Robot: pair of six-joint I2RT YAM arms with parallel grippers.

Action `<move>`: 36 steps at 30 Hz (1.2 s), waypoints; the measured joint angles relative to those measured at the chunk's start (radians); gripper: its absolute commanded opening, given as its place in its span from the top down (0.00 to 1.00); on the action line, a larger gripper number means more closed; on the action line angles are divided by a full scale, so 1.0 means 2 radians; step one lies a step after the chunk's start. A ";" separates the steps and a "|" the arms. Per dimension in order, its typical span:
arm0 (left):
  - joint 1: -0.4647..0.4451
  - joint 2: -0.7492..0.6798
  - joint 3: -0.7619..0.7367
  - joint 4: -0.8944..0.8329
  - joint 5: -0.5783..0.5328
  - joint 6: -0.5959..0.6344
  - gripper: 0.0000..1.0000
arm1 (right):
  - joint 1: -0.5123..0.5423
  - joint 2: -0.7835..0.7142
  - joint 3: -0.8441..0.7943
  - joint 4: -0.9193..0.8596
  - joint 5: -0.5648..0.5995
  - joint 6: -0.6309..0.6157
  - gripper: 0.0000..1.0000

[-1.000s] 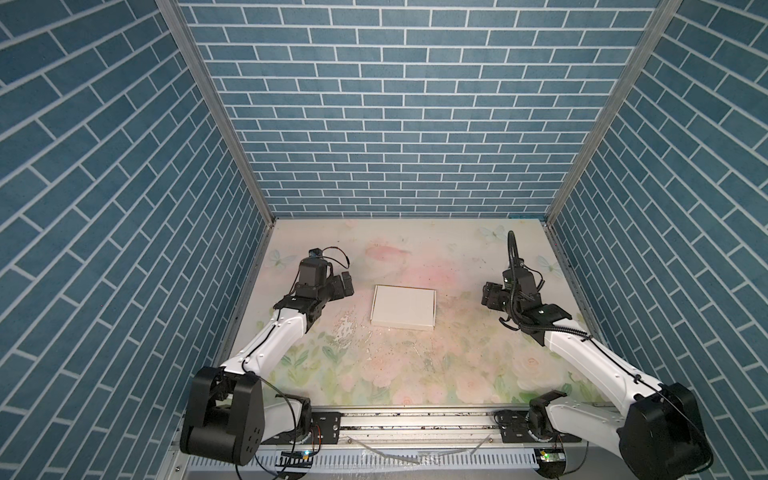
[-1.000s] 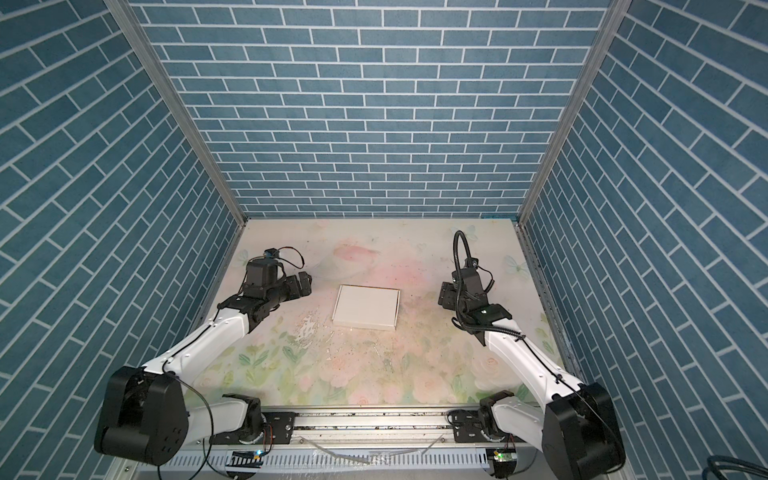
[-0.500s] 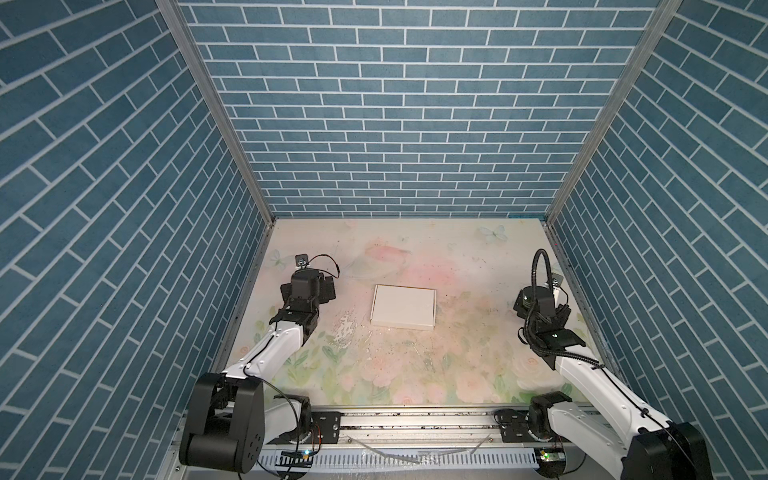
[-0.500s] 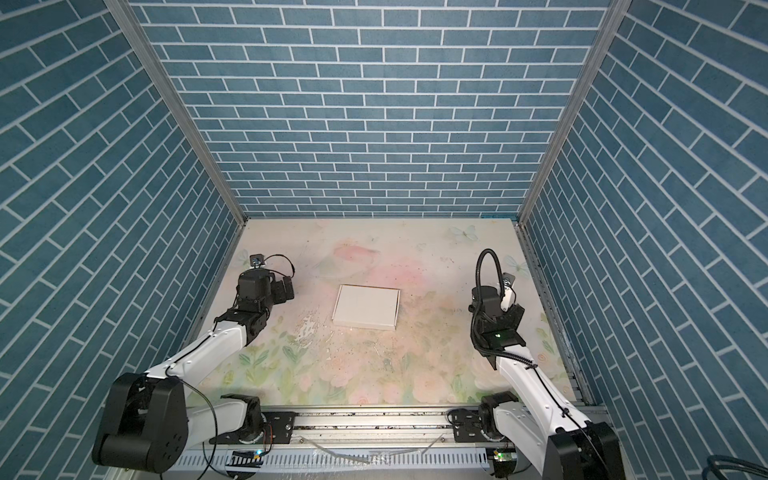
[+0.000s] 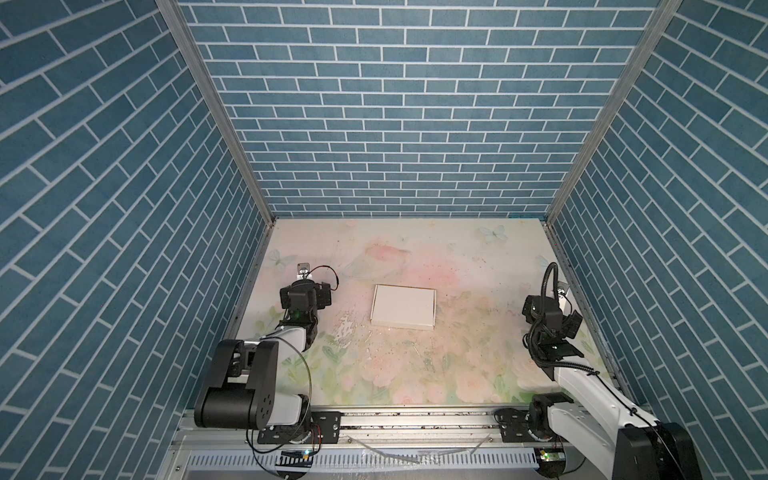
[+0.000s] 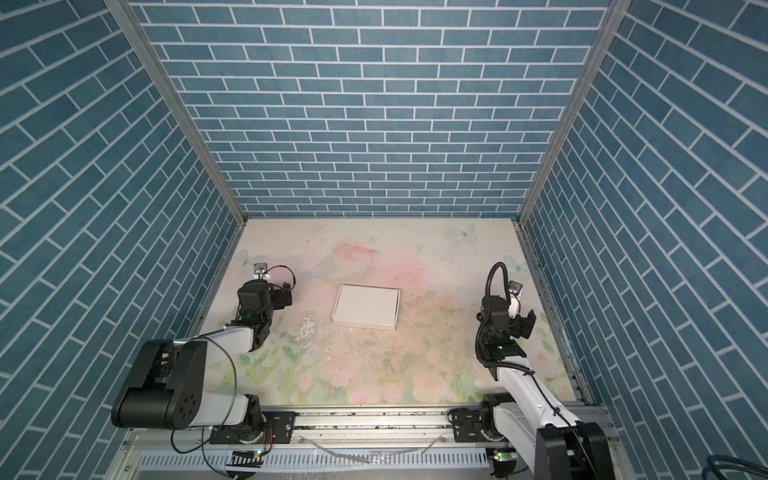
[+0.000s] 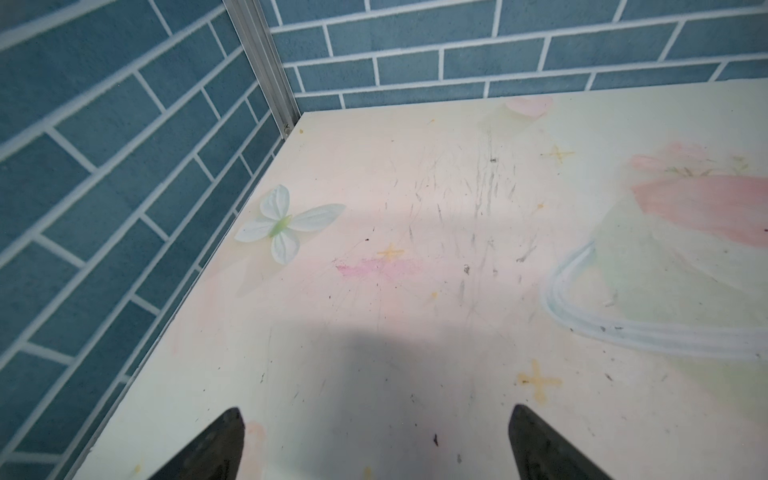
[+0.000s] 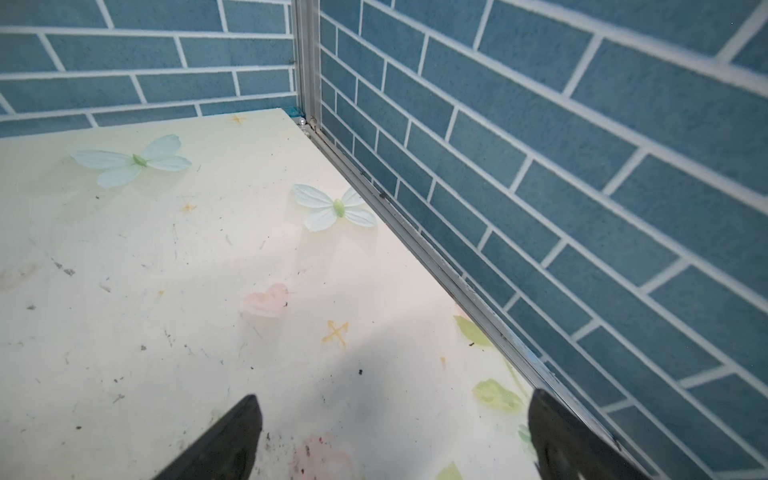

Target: Fold the paper box

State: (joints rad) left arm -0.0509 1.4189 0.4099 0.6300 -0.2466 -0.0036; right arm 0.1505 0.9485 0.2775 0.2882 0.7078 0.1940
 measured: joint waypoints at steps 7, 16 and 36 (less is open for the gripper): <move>0.004 0.052 -0.018 0.083 0.033 0.014 0.00 | -0.020 0.083 -0.009 0.105 -0.049 -0.049 0.01; 0.004 0.052 -0.018 0.110 0.046 0.022 0.00 | -0.034 0.178 -0.006 0.216 -0.112 -0.079 0.01; 0.004 0.052 -0.018 0.111 0.047 0.023 0.00 | -0.057 0.264 0.003 0.315 -0.236 -0.075 0.01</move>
State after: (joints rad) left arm -0.0433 1.5230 0.3748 0.8513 -0.1516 0.0418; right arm 0.0357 1.4773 0.2832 0.9184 0.2359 0.0448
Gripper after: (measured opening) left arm 0.995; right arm 0.989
